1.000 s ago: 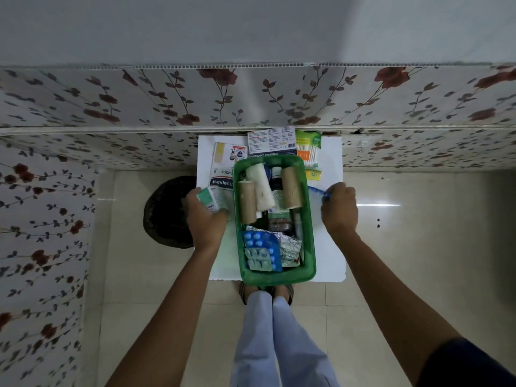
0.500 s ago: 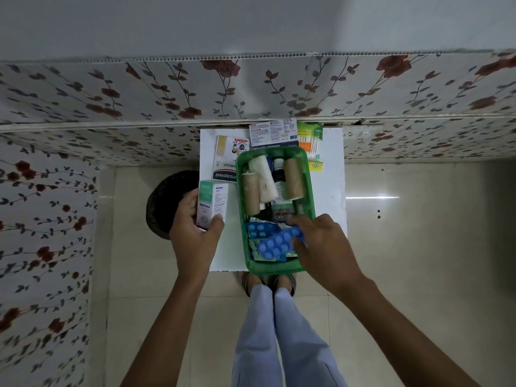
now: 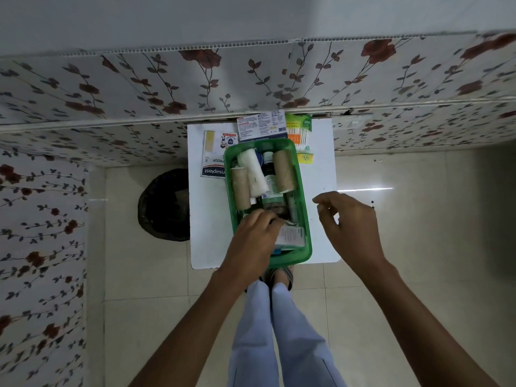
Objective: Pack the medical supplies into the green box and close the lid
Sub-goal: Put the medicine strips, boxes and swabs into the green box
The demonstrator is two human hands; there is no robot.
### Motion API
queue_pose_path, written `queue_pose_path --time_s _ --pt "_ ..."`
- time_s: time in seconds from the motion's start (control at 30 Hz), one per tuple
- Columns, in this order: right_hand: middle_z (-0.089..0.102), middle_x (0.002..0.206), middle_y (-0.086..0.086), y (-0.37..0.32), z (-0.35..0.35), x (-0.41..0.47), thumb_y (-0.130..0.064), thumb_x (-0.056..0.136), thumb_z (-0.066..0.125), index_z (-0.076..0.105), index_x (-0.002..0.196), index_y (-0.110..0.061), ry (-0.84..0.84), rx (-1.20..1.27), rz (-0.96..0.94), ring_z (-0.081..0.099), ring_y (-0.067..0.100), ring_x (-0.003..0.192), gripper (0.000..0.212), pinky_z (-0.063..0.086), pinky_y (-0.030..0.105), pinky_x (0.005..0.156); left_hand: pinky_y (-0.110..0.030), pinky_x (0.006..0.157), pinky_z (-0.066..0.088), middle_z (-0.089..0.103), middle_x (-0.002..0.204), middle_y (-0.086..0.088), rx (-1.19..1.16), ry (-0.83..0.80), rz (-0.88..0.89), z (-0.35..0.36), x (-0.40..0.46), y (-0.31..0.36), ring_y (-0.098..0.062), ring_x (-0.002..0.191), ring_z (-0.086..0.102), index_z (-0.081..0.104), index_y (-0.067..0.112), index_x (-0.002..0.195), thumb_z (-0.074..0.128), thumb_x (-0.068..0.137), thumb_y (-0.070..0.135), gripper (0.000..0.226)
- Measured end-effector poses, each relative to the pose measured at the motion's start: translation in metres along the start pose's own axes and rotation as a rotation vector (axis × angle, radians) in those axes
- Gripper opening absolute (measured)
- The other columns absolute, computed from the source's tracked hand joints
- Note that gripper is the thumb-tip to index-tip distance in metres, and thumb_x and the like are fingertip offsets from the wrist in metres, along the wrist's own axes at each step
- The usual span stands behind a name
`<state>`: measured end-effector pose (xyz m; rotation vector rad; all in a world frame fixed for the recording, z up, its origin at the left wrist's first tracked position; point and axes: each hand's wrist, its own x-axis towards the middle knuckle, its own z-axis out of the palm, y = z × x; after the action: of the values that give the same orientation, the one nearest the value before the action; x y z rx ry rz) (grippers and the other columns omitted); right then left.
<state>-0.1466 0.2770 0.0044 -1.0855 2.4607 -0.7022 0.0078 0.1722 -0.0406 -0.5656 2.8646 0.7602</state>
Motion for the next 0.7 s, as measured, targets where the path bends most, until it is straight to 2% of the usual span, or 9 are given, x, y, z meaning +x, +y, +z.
queue_pose_path --time_s 0.13,0.2,0.27,0.33,0.4,0.47,0.57,0.63,0.7 --pt "0.072 0.079 0.007 -0.005 0.009 0.011 -0.004 0.083 0.06 0.068 0.094 -0.01 -0.028 0.014 -0.038 0.063 0.021 0.063 0.015 0.046 0.025 0.057 -0.038 0.087 0.05 0.063 0.11 -0.011 -0.117 -0.019 -0.046 -0.004 0.002 -0.001 -0.031 0.103 0.058 0.061 0.007 0.111 0.075 0.067 0.023 0.049" --pt "0.073 0.083 0.006 -0.009 0.012 0.027 -0.005 0.083 0.06 0.068 0.094 -0.011 -0.017 0.046 -0.026 0.061 0.017 0.064 0.015 0.042 0.022 0.06 -0.03 0.088 0.044 0.065 0.107 -0.01 -0.211 0.129 -0.071 -0.018 0.009 -0.003 -0.024 0.102 0.057 0.062 0.008 0.107 0.059 0.081 0.032 0.035" --pt "0.073 0.087 0.004 -0.014 0.014 0.05 -0.008 0.085 0.059 0.069 0.096 -0.011 0.031 0.113 0.056 0.057 0.012 0.067 0.016 0.038 0.019 0.064 -0.022 0.085 0.038 0.065 0.101 -0.012 -0.287 0.365 -0.146 -0.038 0.022 -0.012 -0.02 0.098 0.054 0.062 0.005 0.102 0.052 0.087 0.019 0.023" --pt "0.073 0.092 0.005 -0.011 0.019 0.083 -0.011 0.087 0.056 0.069 0.1 -0.012 0.089 0.22 0.214 0.058 0.012 0.073 0.018 0.038 0.017 0.065 -0.024 0.081 0.04 0.062 0.102 -0.015 -0.379 0.571 -0.35 -0.054 0.038 -0.034 -0.023 0.095 0.054 0.06 0.003 0.103 0.05 0.085 0.007 0.021" --pt "0.072 0.103 0.009 -0.001 0.028 0.119 -0.017 0.087 0.055 0.066 0.108 -0.01 0.077 0.229 0.394 0.063 0.019 0.089 0.025 0.039 0.017 0.071 -0.035 0.083 0.047 0.058 0.11 -0.016 -0.501 0.64 -0.611 -0.057 0.056 -0.067 -0.028 0.098 0.057 0.057 0.005 0.11 0.051 0.084 0.006 0.026" --pt "0.069 0.102 0.011 0.01 0.039 0.15 -0.029 0.087 0.055 0.063 0.107 -0.003 -0.057 0.125 0.517 0.06 0.027 0.099 0.033 0.039 0.024 0.076 -0.042 0.094 0.045 0.054 0.123 -0.019 -0.532 0.521 -0.814 -0.05 0.074 -0.1 -0.033 0.11 0.053 0.052 0.004 0.119 0.056 0.085 0.012 0.036" --pt "0.057 0.078 0.007 0.014 0.056 0.177 -0.045 0.082 0.061 0.056 0.087 -0.002 -0.196 0.067 0.598 0.054 0.026 0.087 0.043 0.037 0.026 0.063 -0.043 0.1 0.038 0.045 0.134 -0.025 -0.459 0.22 -0.959 -0.034 0.09 -0.13 -0.039 0.124 0.042 0.043 -0.001 0.128 0.068 0.078 0.029 0.064" --pt "0.06 0.103 0.014 0.014 0.065 0.187 -0.051 0.073 0.068 0.052 0.109 -0.001 -0.214 0.04 0.619 0.056 0.028 0.1 0.064 0.042 0.031 0.073 -0.048 0.094 0.043 0.047 0.13 -0.026 -0.376 0.158 -0.971 -0.028 0.097 -0.137 -0.042 0.119 0.045 0.043 -0.001 0.124 0.076 0.07 0.033 0.073" --pt "0.055 0.122 0.018 0.013 0.073 0.191 -0.053 0.065 0.075 0.044 0.124 -0.003 -0.217 0.03 0.634 0.053 0.034 0.113 0.083 0.045 0.039 0.088 -0.051 0.084 0.049 0.053 0.121 -0.023 -0.323 0.172 -0.965 -0.027 0.102 -0.139 -0.041 0.11 0.05 0.045 0.002 0.114 0.079 0.064 0.027 0.065"
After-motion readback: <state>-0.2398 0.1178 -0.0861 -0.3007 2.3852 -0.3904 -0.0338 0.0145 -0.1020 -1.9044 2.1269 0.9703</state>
